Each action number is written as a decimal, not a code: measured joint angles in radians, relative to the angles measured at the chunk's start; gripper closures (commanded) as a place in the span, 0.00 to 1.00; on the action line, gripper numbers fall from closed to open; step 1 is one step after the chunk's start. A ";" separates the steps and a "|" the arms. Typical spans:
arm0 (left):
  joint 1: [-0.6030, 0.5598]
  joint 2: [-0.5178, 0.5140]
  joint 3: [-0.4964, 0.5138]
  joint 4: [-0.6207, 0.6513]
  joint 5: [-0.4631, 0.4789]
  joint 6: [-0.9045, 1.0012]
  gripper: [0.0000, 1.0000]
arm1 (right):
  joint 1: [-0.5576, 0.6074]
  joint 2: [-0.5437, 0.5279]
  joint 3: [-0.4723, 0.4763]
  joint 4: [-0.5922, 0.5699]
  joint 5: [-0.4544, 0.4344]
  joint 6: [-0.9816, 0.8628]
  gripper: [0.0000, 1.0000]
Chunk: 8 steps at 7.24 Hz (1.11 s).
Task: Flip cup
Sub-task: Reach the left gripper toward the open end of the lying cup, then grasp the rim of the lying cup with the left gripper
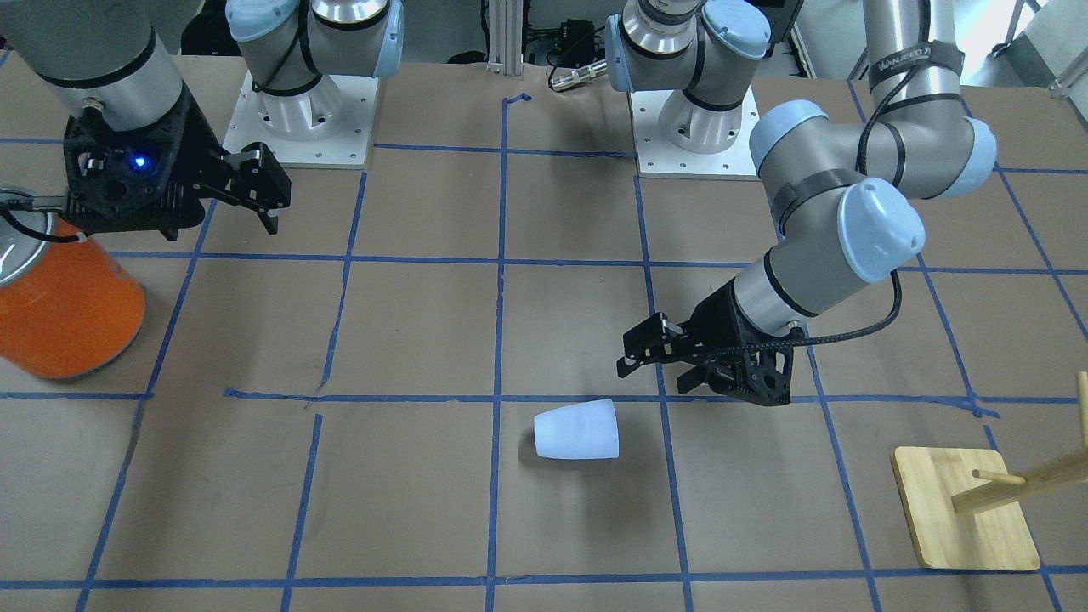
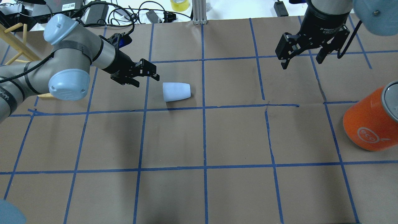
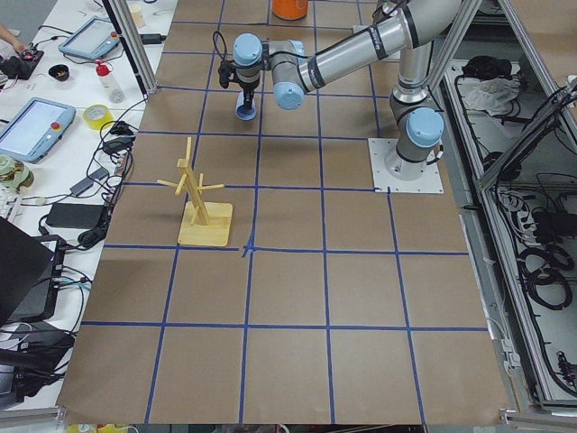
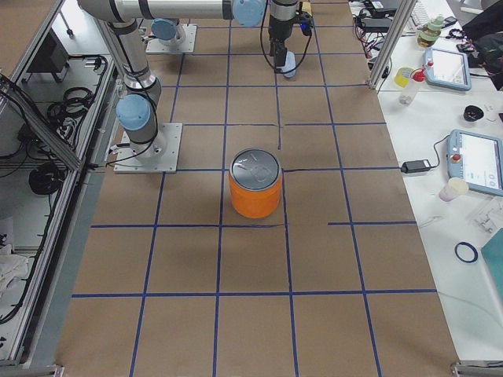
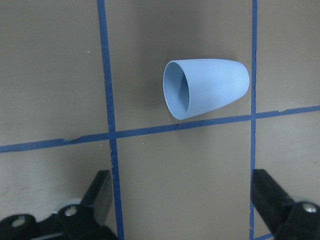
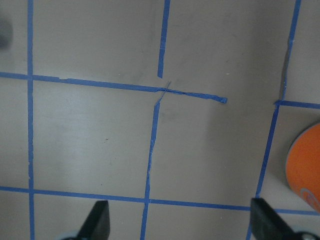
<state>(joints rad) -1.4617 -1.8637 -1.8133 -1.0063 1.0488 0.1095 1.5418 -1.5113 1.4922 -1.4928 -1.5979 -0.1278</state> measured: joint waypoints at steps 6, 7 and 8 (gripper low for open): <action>0.000 -0.157 0.005 0.069 -0.161 -0.002 0.00 | 0.005 0.019 0.040 -0.120 -0.001 0.076 0.00; 0.000 -0.170 0.005 0.076 -0.169 -0.002 0.01 | 0.007 0.018 0.040 -0.119 -0.004 0.091 0.00; 0.000 -0.184 0.004 0.087 -0.194 -0.004 0.19 | 0.010 0.018 0.041 -0.118 -0.006 0.099 0.00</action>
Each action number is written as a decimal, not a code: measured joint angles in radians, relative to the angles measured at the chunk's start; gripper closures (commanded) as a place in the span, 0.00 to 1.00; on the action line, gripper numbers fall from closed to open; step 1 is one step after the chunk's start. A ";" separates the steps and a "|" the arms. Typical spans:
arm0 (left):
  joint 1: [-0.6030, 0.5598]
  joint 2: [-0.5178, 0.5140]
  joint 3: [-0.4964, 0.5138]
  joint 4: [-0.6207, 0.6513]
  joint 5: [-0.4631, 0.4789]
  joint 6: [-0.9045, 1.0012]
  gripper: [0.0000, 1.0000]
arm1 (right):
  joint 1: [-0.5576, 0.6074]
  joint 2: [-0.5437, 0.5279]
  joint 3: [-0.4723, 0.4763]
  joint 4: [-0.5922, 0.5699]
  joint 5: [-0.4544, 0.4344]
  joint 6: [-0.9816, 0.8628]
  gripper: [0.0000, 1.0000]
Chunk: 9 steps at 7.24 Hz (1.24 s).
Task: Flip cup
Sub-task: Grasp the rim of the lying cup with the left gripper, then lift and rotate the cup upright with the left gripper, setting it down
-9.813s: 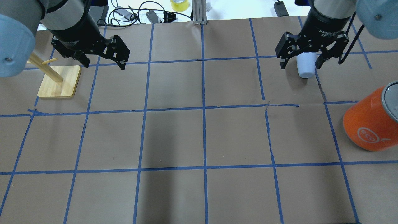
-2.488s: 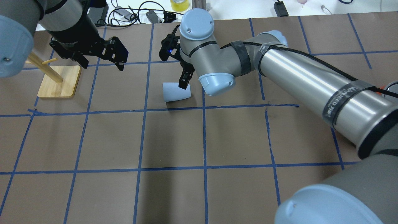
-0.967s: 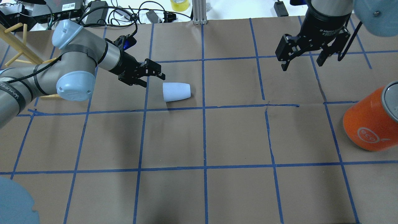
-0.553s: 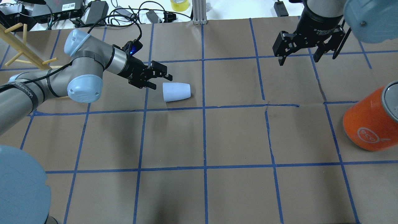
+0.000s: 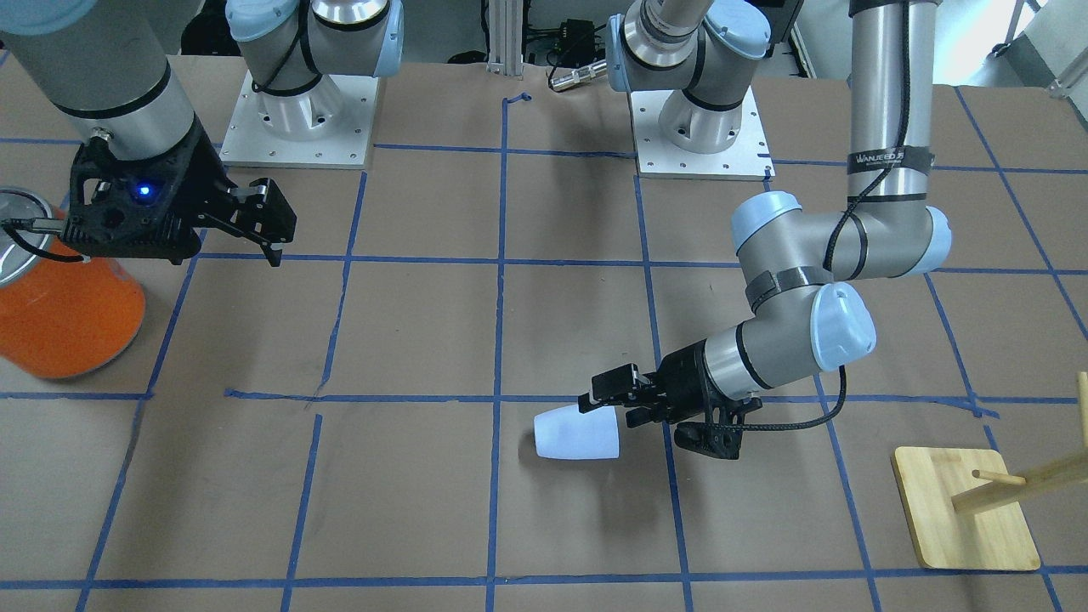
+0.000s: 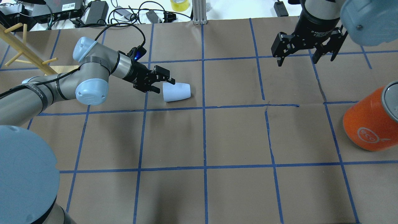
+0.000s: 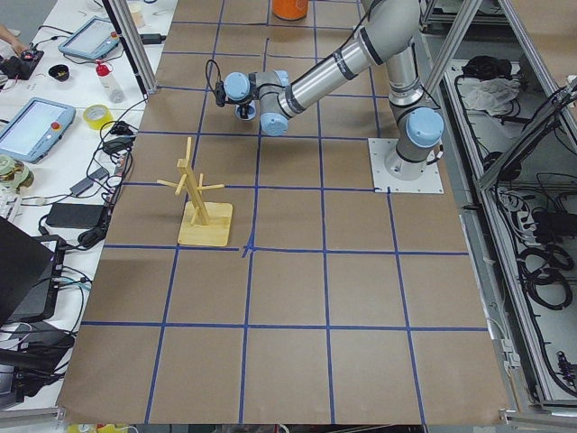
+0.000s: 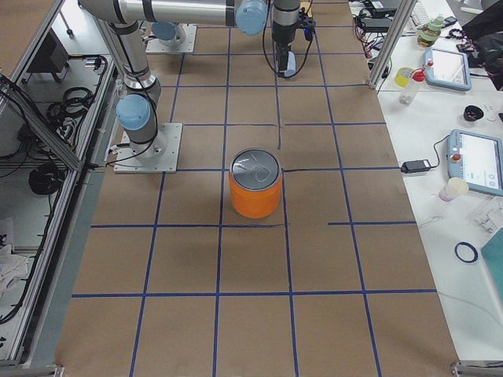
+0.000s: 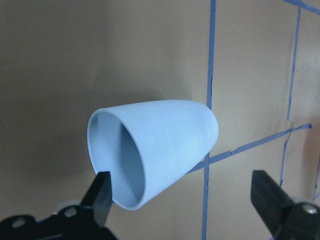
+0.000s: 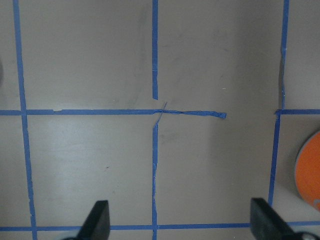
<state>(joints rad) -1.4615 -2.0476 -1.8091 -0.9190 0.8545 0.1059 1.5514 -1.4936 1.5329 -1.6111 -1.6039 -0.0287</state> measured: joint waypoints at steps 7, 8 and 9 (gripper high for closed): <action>0.000 -0.017 0.006 0.061 -0.102 -0.058 0.90 | 0.000 -0.001 0.002 -0.015 -0.003 -0.008 0.00; 0.000 -0.003 0.006 0.063 -0.102 -0.066 0.96 | 0.000 -0.001 0.001 -0.015 -0.003 -0.008 0.00; 0.000 0.009 0.006 0.064 -0.102 -0.078 0.96 | -0.001 -0.002 0.001 -0.015 -0.003 -0.008 0.00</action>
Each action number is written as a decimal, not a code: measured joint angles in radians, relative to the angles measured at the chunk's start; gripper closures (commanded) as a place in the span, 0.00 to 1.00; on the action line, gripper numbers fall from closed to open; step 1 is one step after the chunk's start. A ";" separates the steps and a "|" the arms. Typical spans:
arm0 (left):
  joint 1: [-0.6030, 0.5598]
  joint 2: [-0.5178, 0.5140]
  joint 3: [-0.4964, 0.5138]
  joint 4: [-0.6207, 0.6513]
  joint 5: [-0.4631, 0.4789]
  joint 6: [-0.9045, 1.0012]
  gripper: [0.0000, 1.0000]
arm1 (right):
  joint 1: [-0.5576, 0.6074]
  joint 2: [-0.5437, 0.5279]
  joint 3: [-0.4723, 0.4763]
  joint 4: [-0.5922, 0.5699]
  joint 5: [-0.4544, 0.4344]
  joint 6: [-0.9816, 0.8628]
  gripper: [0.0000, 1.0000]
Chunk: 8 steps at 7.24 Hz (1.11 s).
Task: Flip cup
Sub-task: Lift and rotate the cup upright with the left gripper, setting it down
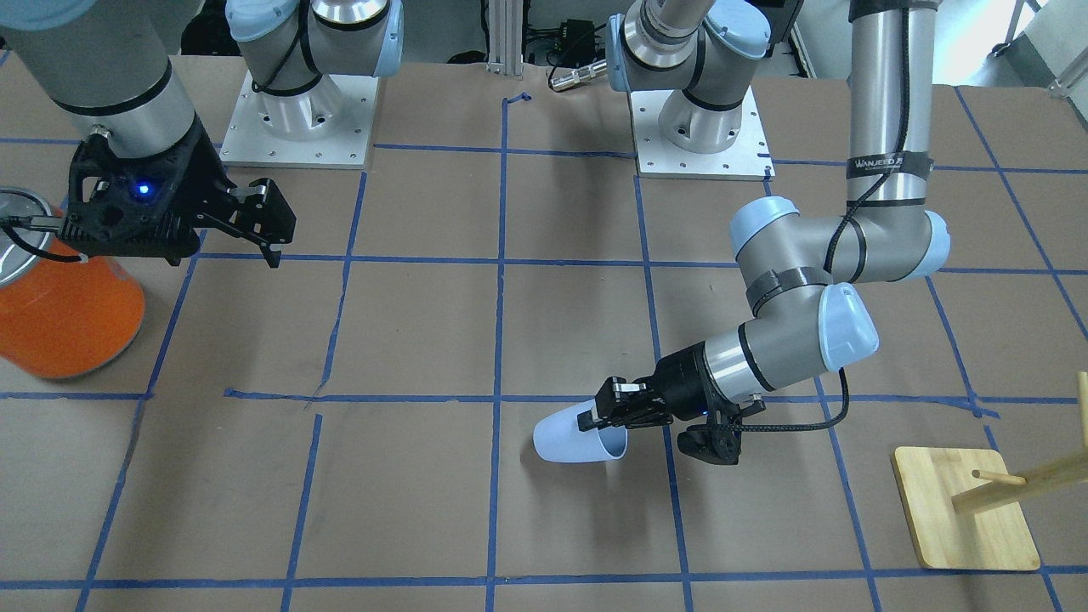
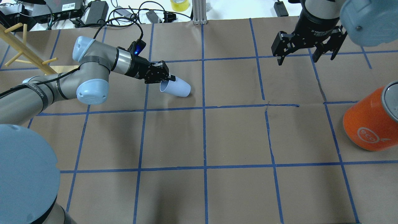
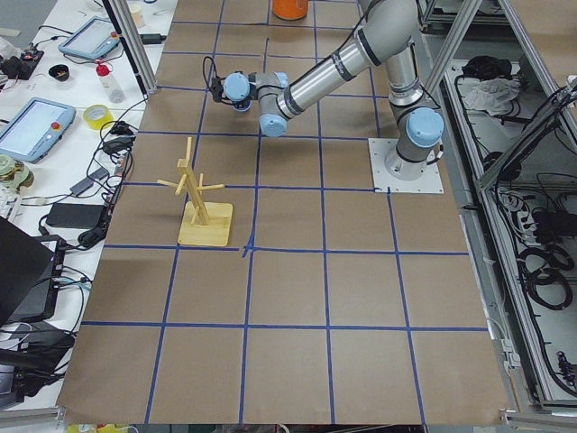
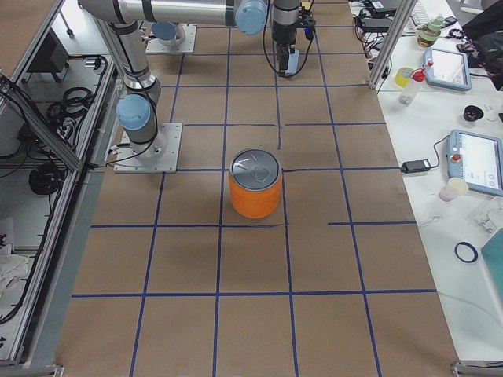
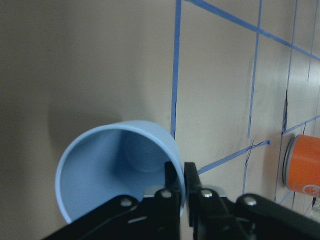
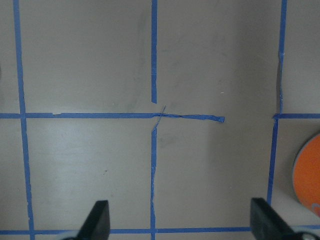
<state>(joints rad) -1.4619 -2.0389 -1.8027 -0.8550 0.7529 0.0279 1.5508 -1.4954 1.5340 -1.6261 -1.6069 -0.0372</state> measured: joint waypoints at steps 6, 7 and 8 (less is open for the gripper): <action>-0.002 0.085 0.115 -0.025 0.309 -0.168 0.96 | 0.000 0.000 0.000 -0.001 0.005 0.000 0.00; -0.004 0.080 0.132 -0.035 0.459 -0.112 0.96 | 0.000 0.000 0.000 0.000 0.005 0.000 0.00; -0.006 0.074 0.157 -0.052 0.597 -0.025 0.96 | 0.000 0.000 0.000 0.000 0.005 0.000 0.00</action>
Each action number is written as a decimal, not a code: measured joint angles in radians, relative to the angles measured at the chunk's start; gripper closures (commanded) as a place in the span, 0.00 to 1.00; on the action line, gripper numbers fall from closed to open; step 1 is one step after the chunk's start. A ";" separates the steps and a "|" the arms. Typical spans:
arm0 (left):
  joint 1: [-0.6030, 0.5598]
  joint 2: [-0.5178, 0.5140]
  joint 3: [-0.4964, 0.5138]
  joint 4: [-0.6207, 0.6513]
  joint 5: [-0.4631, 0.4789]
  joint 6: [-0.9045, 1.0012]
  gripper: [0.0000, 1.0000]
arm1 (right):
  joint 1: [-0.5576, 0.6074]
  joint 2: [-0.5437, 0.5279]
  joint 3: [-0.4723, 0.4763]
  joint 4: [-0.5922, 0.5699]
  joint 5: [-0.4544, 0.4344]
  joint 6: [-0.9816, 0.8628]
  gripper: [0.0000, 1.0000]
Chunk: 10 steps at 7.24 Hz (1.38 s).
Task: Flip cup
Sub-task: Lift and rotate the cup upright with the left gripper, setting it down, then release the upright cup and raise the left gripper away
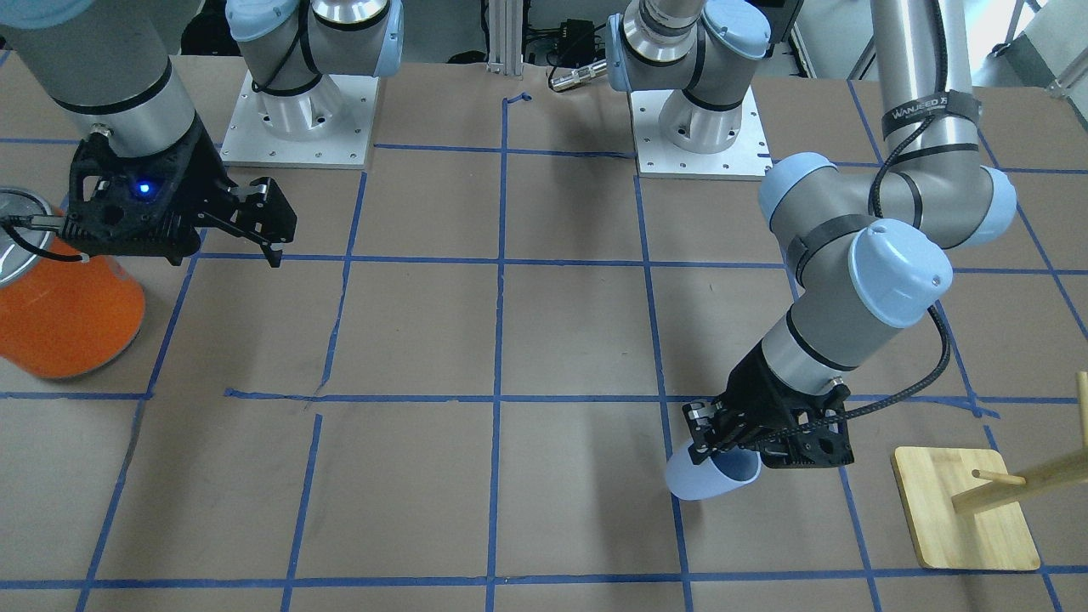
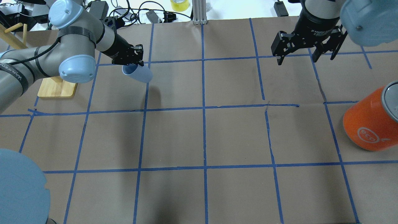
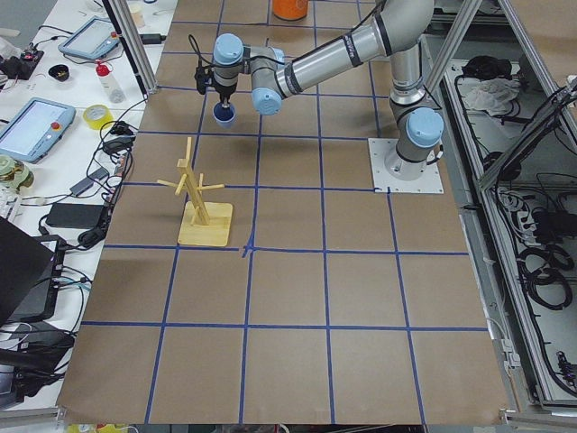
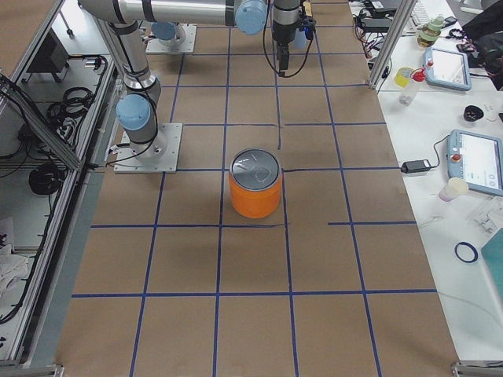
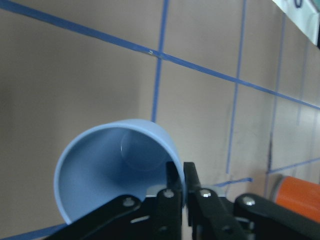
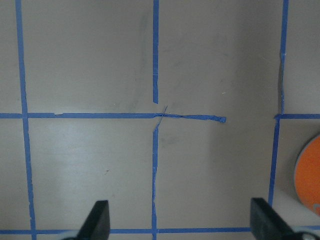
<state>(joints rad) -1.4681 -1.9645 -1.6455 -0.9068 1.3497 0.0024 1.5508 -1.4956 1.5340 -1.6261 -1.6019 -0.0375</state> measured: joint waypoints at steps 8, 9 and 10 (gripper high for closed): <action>-0.001 -0.122 0.086 -0.027 0.251 0.225 0.42 | 0.000 0.000 0.000 -0.001 0.006 0.001 0.00; -0.001 -0.120 0.086 -0.028 0.256 0.228 0.24 | 0.000 0.000 0.000 0.000 0.007 0.001 0.00; -0.001 -0.109 0.087 -0.029 0.266 0.229 0.11 | 0.000 -0.001 0.000 0.000 0.008 0.001 0.00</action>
<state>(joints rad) -1.4696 -2.0735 -1.5589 -0.9360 1.6155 0.2311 1.5509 -1.4963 1.5340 -1.6264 -1.5940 -0.0368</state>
